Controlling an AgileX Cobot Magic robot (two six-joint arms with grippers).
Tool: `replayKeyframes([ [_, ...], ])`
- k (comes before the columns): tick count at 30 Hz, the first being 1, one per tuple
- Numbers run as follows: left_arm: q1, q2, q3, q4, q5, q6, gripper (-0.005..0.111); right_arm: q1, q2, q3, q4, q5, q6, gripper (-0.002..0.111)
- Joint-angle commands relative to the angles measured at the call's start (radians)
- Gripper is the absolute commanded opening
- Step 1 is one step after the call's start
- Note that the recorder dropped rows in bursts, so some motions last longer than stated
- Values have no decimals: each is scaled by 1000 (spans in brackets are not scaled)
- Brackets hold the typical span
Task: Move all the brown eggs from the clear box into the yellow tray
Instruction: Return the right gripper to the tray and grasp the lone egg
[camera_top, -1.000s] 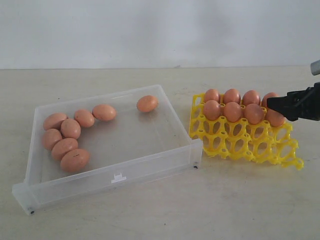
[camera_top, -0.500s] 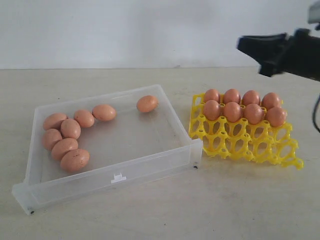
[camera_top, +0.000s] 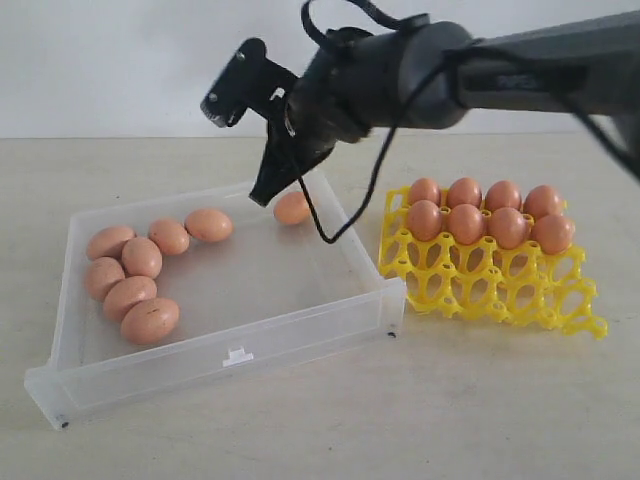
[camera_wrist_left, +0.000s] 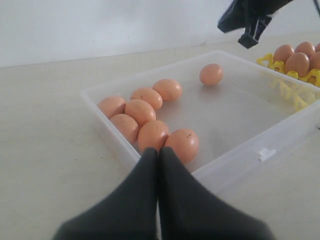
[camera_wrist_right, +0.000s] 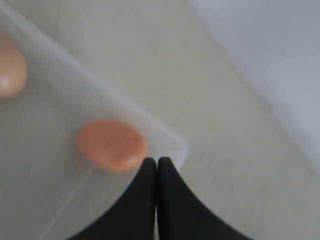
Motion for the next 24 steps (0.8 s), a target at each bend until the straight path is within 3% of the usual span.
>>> replayKeyframes([
  [1, 0, -3, -3, -8, 0, 1, -4, -11, 151, -352, 564, 600, -539, 0],
  [3, 0, -3, -3, -8, 0, 1, -4, -8, 196, -464, 686, 666, -730, 0],
  [7, 0, -3, -3, -8, 0, 1, -4, -6, 223, -529, 680, 599, -903, 4],
  [15, 0, -3, -3, -8, 0, 1, -4, -11, 266, -484, 476, 553, -1034, 57],
  [24, 0, -3, -3, -8, 0, 1, -4, -42, 321, -461, 438, 378, -1032, 57],
])
